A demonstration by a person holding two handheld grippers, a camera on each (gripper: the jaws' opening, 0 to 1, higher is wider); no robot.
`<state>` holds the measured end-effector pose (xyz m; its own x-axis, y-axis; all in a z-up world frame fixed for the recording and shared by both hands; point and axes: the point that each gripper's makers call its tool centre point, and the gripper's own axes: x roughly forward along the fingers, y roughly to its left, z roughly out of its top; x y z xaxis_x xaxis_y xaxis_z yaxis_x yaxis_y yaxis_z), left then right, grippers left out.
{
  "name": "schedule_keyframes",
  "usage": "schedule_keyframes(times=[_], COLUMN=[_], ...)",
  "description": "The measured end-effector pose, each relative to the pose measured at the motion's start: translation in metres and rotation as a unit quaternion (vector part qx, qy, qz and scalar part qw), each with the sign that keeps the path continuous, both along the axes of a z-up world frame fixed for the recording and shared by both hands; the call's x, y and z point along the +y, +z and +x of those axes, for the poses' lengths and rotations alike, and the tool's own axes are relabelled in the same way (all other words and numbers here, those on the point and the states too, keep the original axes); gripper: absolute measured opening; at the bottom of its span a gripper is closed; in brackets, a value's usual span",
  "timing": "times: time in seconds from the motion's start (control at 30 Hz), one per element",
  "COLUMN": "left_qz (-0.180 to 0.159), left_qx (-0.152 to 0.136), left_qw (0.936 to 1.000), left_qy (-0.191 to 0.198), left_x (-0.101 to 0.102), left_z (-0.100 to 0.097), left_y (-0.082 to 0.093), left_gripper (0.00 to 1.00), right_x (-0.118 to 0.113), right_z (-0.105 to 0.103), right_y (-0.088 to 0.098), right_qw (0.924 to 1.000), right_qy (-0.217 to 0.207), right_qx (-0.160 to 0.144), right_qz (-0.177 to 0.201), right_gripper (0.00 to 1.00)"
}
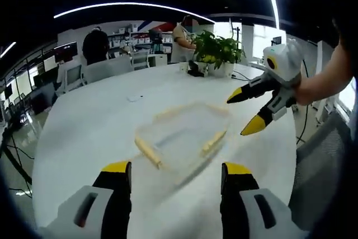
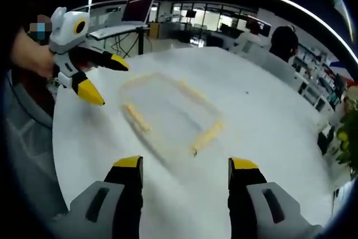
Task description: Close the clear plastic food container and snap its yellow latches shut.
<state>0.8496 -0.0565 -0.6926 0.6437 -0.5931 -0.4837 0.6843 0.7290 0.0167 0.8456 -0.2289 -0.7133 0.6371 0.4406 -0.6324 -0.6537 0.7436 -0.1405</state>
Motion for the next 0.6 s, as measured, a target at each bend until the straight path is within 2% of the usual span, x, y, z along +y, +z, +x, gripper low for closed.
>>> schedule_keyframes(times=[0.27, 0.43, 0.6], left_qz=[-0.014, -0.031, -0.032], left_qx=[-0.004, -0.003, -0.005], left_qw=[0.9996, 0.9982, 0.9975], left_qy=[0.023, 0.051, 0.063], left_x=[0.004, 0.012, 0.019], left_z=[-0.030, -0.040, -0.051], left_y=[0.013, 0.020, 0.024], left_gripper=[0.60, 0.60, 0.60], right_x=[-0.005, -0.003, -0.005], right_z=[-0.015, -0.028, -0.043], right_y=[0.011, 0.018, 0.023], right_qw=[0.9998, 0.9995, 0.9990], right_qy=[-0.016, -0.020, -0.033], right_qx=[-0.004, -0.008, -0.007], right_qz=[0.013, 0.021, 0.029], right_gripper=[0.58, 0.59, 0.59])
